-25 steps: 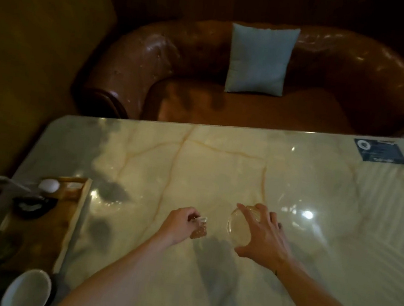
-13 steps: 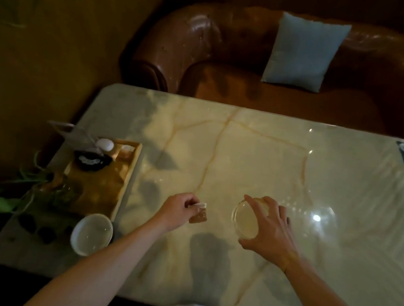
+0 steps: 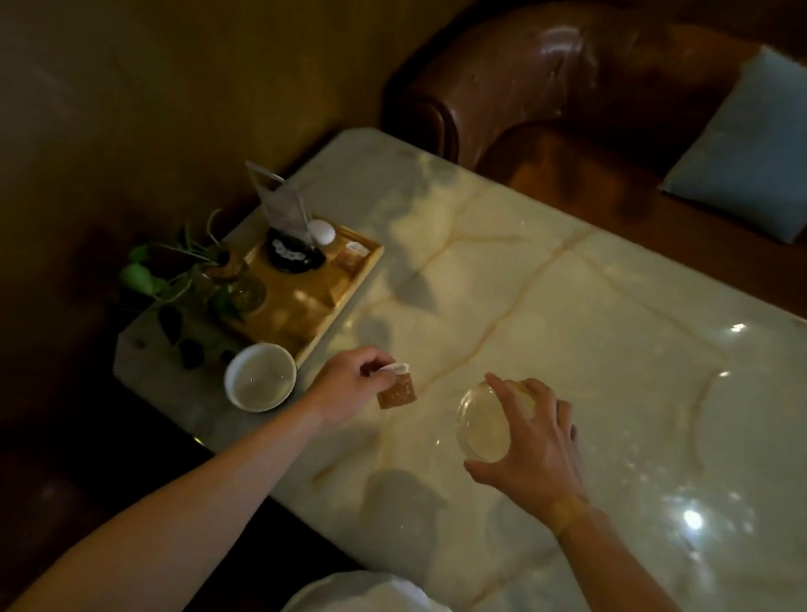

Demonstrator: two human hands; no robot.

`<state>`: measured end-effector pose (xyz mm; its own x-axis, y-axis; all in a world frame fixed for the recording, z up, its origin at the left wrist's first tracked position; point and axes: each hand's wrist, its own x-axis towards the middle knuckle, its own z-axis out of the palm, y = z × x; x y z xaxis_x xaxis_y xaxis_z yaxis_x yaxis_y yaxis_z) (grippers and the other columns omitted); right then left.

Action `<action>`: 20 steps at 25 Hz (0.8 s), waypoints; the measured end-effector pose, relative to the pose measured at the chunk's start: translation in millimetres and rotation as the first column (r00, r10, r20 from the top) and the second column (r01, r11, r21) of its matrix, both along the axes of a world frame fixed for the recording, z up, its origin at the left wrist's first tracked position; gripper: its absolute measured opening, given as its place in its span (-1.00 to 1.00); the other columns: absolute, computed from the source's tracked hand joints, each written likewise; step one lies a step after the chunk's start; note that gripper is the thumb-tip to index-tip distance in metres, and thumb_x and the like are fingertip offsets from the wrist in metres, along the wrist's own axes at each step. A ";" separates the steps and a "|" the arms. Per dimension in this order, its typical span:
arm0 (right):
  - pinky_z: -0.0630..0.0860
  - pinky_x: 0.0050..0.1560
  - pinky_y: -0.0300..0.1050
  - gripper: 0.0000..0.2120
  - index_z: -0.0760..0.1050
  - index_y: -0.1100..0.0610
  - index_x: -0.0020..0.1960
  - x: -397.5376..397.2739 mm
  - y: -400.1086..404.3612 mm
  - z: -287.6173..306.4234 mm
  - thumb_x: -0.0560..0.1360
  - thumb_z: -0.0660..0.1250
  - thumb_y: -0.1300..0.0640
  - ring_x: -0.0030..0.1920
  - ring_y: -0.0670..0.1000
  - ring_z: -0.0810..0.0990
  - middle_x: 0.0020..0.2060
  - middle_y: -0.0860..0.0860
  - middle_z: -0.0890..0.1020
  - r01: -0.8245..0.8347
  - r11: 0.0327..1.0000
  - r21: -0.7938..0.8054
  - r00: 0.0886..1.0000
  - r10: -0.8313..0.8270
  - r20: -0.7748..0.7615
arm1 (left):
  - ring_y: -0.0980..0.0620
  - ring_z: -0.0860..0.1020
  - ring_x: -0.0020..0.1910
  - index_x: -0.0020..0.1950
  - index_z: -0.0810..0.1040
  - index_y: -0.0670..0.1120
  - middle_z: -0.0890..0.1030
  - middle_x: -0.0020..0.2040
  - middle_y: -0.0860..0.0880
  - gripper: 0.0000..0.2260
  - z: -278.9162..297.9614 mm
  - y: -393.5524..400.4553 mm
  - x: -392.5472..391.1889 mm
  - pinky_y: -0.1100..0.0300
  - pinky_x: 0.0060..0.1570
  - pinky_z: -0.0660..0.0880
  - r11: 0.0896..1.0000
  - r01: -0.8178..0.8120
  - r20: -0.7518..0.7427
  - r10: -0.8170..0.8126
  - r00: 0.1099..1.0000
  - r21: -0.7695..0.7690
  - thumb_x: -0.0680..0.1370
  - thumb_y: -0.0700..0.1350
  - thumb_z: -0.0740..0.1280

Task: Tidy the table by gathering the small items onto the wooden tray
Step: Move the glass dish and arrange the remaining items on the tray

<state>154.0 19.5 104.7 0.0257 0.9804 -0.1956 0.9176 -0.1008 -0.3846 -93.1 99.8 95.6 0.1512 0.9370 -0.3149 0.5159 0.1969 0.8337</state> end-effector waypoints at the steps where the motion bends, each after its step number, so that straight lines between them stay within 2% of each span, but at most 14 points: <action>1: 0.35 0.27 0.08 0.04 0.10 -0.31 0.45 -2.6 2.8 1.1 0.06 0.50 -0.28 0.28 0.13 0.23 0.37 -0.01 0.22 -0.017 1.000 0.015 1.000 0.017 -0.009 | 0.03 0.58 -0.08 0.00 0.62 -0.11 0.66 -0.07 -0.05 -0.85 0.2 -1.2 -2.1 0.29 -0.11 0.47 1.000 -0.030 0.009 0.030 1.000 -0.001 0.54 -0.04 0.39; 3: 0.34 0.28 0.09 0.04 0.10 -0.31 0.45 -7.3 8.5 2.1 0.06 0.50 -0.28 0.26 0.13 0.23 0.37 0.01 0.22 -0.054 0.997 0.047 0.998 0.055 -0.014 | 0.05 0.58 -0.08 -0.01 0.62 -0.08 0.66 -0.08 -0.03 -0.86 2.0 -3.6 -6.0 0.29 -0.11 0.48 0.997 -0.079 0.044 0.079 0.996 -0.007 0.53 -0.03 0.39; 7: 0.34 0.28 0.10 0.04 0.08 -0.33 0.45 -19.3 20.2 4.4 0.06 0.49 -0.29 0.26 0.14 0.25 0.37 0.01 0.23 -0.123 0.990 0.065 0.992 0.124 -0.015 | 0.05 0.59 -0.03 -0.01 0.62 -0.04 0.66 -0.06 -0.01 -0.89 9.4 -1.0 -18.4 0.15 -0.01 0.52 0.992 -0.124 0.045 0.125 0.991 -0.027 0.53 -0.04 0.39; 10: 0.36 0.28 0.11 0.05 0.07 -0.32 0.45 -31.6 30.3 4.3 0.05 0.46 -0.30 0.25 0.15 0.27 0.36 0.02 0.25 -0.139 0.987 0.084 0.989 0.142 -0.030 | 0.16 0.57 -0.06 -0.02 0.60 0.02 0.64 -0.07 0.08 -0.95 15.6 8.8 -33.0 0.27 -0.11 0.50 0.992 -0.121 0.007 0.121 0.993 -0.031 0.54 -0.04 0.38; 14: 0.35 0.29 0.10 0.05 0.06 -0.33 0.46 -54.2 43.8 -0.5 0.05 0.43 -0.34 0.26 0.14 0.26 0.36 0.00 0.23 -0.120 0.990 0.076 0.991 0.124 -0.048 | 0.10 0.57 -0.05 0.03 0.59 -0.04 0.63 -0.05 0.02 -0.90 20.0 27.2 -56.6 0.26 -0.13 0.49 0.997 -0.074 -0.028 0.074 0.997 0.011 0.56 -0.07 0.35; 16: 0.33 0.30 0.10 0.04 0.06 -0.33 0.46 -69.2 52.9 -3.6 0.05 0.42 -0.34 0.26 0.14 0.25 0.35 0.00 0.23 -0.107 0.992 0.072 0.993 0.111 -0.050 | 0.14 0.56 -0.08 0.04 0.59 -0.05 0.62 -0.07 0.03 -0.90 23.0 39.0 -71.2 0.32 -0.17 0.47 0.998 -0.032 -0.061 0.035 0.998 0.055 0.56 -0.08 0.34; 20: 0.32 0.30 0.10 0.03 0.07 -0.31 0.46 -110.1 77.2 -6.2 0.07 0.43 -0.34 0.28 0.15 0.24 0.35 0.02 0.22 -0.066 0.995 0.068 0.996 0.070 -0.052 | 0.11 0.58 -0.02 0.09 0.57 -0.04 0.63 -0.03 0.03 -0.86 28.6 74.7 -107.9 0.23 -0.07 0.52 0.997 0.070 -0.087 -0.068 0.994 0.026 0.57 -0.05 0.32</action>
<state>43.9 96.7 98.5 -0.0502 0.9903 -0.1294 0.8990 -0.0116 -0.4379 -201.0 174.5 124.2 0.1895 0.9342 -0.3024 0.5976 0.1346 0.7904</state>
